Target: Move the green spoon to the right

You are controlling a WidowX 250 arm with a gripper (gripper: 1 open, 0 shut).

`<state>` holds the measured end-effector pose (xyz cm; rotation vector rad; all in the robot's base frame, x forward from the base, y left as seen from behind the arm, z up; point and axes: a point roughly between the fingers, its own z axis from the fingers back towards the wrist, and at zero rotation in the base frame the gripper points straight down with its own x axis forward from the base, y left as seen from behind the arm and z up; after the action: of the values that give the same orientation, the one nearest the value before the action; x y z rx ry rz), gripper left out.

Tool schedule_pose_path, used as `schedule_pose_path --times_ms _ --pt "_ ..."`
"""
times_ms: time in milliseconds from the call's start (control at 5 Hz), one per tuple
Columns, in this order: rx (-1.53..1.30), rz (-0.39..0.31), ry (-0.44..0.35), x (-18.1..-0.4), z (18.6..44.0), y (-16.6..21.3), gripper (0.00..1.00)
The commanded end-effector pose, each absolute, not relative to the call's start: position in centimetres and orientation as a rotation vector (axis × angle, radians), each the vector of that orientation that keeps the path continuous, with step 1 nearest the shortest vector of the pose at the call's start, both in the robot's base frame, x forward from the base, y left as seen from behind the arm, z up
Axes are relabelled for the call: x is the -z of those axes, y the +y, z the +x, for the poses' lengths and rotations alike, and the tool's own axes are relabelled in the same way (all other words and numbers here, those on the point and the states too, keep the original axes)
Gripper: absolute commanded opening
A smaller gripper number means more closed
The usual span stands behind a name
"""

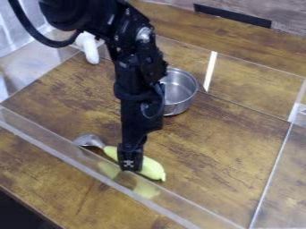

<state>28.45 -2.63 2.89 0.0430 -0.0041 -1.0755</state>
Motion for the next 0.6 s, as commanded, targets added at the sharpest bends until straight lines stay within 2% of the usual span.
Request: schedule_pose_path --times_ms 0,400 --pt "1.111 0.010 0.029 -2.01 26.90 -3.32 1.00" --pt "1.114 -0.028 0.022 -1.99 26.55 -3.39 1.00"
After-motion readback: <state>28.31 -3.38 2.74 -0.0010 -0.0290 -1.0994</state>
